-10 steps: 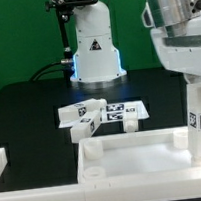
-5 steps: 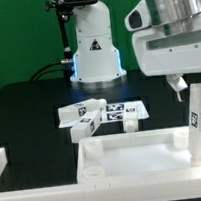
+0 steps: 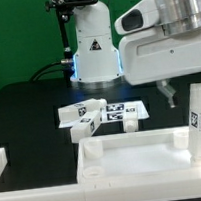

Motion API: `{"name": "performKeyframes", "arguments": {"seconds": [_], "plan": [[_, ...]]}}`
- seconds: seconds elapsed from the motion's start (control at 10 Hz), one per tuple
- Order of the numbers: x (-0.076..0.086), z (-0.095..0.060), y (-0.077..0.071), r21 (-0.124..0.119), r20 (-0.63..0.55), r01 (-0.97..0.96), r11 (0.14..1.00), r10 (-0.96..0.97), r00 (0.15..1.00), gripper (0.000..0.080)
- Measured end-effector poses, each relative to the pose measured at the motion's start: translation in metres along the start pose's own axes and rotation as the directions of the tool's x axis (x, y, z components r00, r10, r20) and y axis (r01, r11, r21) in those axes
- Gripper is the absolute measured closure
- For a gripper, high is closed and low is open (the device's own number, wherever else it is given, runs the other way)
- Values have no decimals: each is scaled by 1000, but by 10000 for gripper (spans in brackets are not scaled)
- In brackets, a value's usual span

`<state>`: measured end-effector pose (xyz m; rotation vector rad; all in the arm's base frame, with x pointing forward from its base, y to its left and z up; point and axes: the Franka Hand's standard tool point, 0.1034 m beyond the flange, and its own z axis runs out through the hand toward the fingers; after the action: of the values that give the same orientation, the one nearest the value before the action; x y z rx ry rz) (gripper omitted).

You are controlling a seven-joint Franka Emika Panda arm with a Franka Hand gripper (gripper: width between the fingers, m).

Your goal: Assemble desk

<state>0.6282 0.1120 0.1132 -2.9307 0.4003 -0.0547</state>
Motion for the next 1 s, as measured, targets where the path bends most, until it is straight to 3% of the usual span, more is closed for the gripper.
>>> {"name": "performKeyframes", "arguments": {"seconds": [0.1,0.2,0.3,0.4,0.5,0.6,0.8,1.0], "plan": [[-2,2,-2,-27,9,114,993,-114,993,150],[-1,2,-3,-20,6,81,996,-81,997,154],[-1,2,-2,-20,7,81,997,-81,997,265],[-1,2,-2,-19,7,70,997,-70,998,265],[-2,3,-3,-16,7,-7,1000,7,1000,447],[-1,3,1,-20,5,-89,996,89,996,499],[4,2,2,-12,5,-248,969,248,969,504],[6,3,2,-1,-5,-468,884,468,884,506]]}}
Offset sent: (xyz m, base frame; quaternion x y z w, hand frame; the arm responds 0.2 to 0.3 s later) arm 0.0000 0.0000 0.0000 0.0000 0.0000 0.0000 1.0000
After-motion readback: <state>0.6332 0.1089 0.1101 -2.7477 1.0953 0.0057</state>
